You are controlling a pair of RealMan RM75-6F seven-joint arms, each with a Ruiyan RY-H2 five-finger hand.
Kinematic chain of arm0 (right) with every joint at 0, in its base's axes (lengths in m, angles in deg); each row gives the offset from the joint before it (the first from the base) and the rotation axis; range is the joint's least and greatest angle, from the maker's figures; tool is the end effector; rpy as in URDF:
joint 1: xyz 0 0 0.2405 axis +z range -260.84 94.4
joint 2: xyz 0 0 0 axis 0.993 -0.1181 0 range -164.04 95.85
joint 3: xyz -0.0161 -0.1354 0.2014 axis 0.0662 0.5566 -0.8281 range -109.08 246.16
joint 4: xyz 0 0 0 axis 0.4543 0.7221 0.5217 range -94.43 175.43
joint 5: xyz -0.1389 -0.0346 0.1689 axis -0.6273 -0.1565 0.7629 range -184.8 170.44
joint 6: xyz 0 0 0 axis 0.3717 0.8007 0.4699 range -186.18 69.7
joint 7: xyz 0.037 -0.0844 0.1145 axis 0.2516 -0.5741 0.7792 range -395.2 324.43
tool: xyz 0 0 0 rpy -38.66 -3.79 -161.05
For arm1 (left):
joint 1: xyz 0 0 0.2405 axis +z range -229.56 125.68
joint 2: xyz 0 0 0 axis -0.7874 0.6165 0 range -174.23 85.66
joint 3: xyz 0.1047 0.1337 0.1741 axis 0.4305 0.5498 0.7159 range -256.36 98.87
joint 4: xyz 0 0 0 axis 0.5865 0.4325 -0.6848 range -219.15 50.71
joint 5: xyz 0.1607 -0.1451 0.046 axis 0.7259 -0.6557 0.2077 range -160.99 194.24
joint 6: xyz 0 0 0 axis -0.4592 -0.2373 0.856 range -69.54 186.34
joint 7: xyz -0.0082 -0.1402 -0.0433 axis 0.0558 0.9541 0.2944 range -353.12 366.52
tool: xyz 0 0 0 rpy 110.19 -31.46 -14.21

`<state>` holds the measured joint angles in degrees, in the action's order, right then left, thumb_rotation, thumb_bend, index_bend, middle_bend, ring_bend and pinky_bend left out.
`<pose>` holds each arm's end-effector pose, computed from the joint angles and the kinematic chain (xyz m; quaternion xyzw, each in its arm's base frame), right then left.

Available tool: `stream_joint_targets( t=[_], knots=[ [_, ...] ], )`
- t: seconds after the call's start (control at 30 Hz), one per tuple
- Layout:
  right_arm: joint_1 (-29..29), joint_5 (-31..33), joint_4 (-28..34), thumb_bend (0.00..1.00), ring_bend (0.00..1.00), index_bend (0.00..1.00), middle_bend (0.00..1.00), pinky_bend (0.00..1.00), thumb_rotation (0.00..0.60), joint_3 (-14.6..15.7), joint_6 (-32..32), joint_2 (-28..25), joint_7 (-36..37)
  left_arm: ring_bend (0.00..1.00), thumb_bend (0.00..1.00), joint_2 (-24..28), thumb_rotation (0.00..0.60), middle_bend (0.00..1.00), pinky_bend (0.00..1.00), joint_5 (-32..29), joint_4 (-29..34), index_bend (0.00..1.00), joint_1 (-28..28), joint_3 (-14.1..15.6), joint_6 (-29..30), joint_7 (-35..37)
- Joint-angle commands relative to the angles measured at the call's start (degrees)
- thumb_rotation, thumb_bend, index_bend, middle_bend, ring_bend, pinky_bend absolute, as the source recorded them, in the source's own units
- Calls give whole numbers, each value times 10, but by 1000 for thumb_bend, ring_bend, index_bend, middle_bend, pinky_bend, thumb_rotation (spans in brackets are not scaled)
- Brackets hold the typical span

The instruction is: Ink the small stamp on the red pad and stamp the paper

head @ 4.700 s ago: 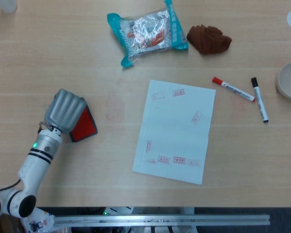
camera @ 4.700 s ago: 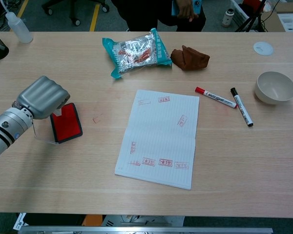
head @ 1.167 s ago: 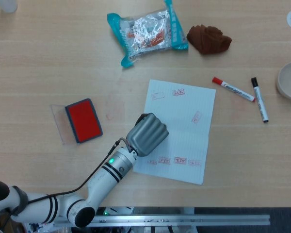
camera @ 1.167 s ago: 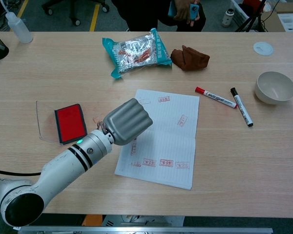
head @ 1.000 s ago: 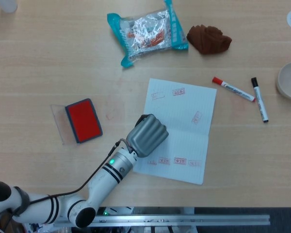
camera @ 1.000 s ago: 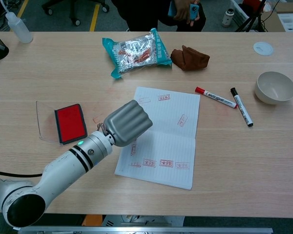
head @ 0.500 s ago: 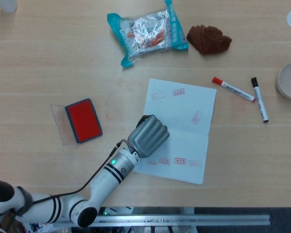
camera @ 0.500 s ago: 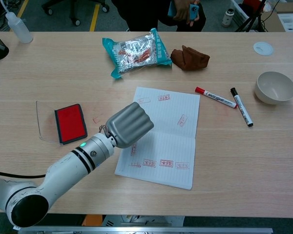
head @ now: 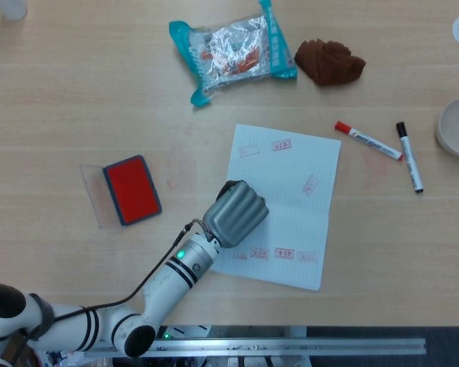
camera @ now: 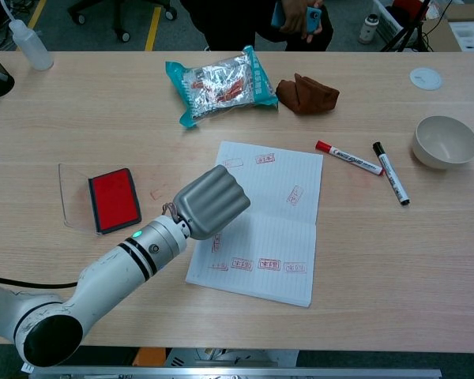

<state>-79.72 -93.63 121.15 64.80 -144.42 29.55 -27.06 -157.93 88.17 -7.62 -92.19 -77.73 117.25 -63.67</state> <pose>-0.3454 -0.1823 0.1750 0.5909 -0.3614 0.3768 0.6150 -0.0852 0.2218 -0.1587 -0.8858 -0.0211 -0.2300 0.4024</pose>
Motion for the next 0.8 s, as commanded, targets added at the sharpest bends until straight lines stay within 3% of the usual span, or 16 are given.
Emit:
stream_joint_targets(
  t=[0.03, 0.63, 0.8],
  knots=[
    [-1, 0, 0, 205, 179, 205, 335, 193, 600, 0, -1, 0, 0, 1000, 269, 0, 600, 1000, 1000, 0, 0, 626, 0, 0, 1, 0],
    [0, -7, 2, 205, 179, 205, 335, 192, 600, -2, -7, 1, 4, 1000, 269, 89, 600, 1000, 1000, 37, 109, 626, -2, -22, 51, 6],
    [2, -9, 3, 205, 179, 205, 336, 193, 600, -3, -7, 2, 5, 1000, 269, 111, 600, 1000, 1000, 43, 112, 625, 3, -16, 59, 10]
  ],
)
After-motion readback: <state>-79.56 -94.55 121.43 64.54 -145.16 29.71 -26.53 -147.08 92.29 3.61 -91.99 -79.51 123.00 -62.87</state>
